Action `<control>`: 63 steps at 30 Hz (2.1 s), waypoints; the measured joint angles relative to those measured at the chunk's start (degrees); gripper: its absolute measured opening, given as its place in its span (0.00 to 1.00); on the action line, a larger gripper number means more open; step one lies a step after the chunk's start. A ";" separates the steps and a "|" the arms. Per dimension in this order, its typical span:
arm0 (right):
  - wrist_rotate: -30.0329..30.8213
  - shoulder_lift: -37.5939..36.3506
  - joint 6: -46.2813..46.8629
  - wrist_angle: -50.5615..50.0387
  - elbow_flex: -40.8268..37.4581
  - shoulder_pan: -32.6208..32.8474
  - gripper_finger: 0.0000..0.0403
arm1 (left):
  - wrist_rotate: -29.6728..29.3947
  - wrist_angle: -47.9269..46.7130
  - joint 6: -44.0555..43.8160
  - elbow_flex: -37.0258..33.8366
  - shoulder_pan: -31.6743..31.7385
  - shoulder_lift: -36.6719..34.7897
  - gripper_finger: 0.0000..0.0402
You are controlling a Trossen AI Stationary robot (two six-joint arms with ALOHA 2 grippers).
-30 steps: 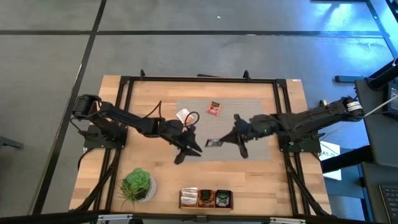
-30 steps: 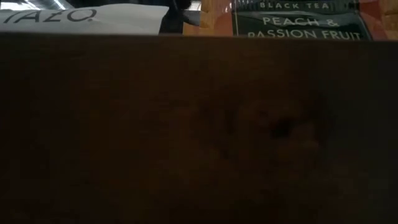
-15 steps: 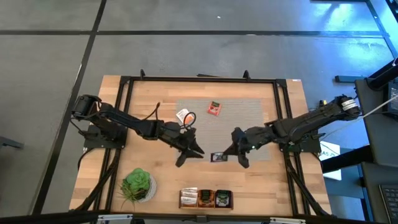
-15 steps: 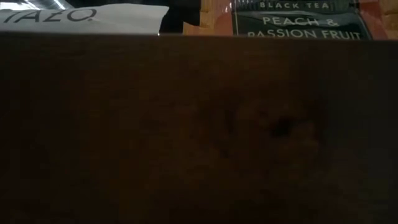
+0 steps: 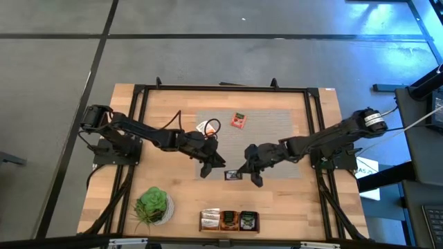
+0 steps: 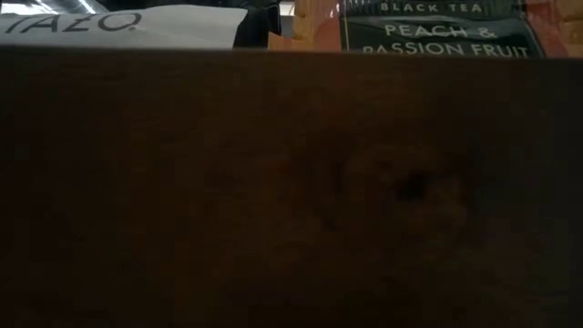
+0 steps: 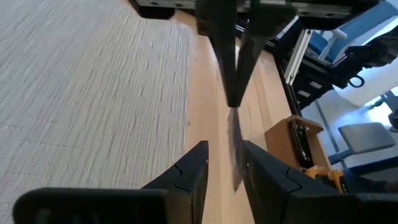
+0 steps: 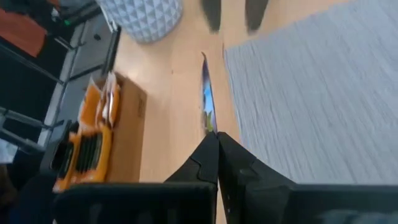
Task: Pick & Place Tea
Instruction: Put the black tea bag into the right section of the wooden organizer
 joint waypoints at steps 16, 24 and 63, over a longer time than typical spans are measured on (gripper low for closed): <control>-3.25 3.13 -1.66 7.32 0.00 -4.86 0.01 | 0.04 -2.44 1.60 0.00 -0.04 0.00 0.22; -5.59 3.13 -2.57 9.61 0.02 -6.25 0.01 | 0.01 -3.62 2.40 0.00 -0.08 0.00 0.22; 9.38 -17.91 -16.16 -8.77 -5.60 -9.10 0.47 | -7.67 13.96 10.89 -8.01 -0.93 -1.47 0.02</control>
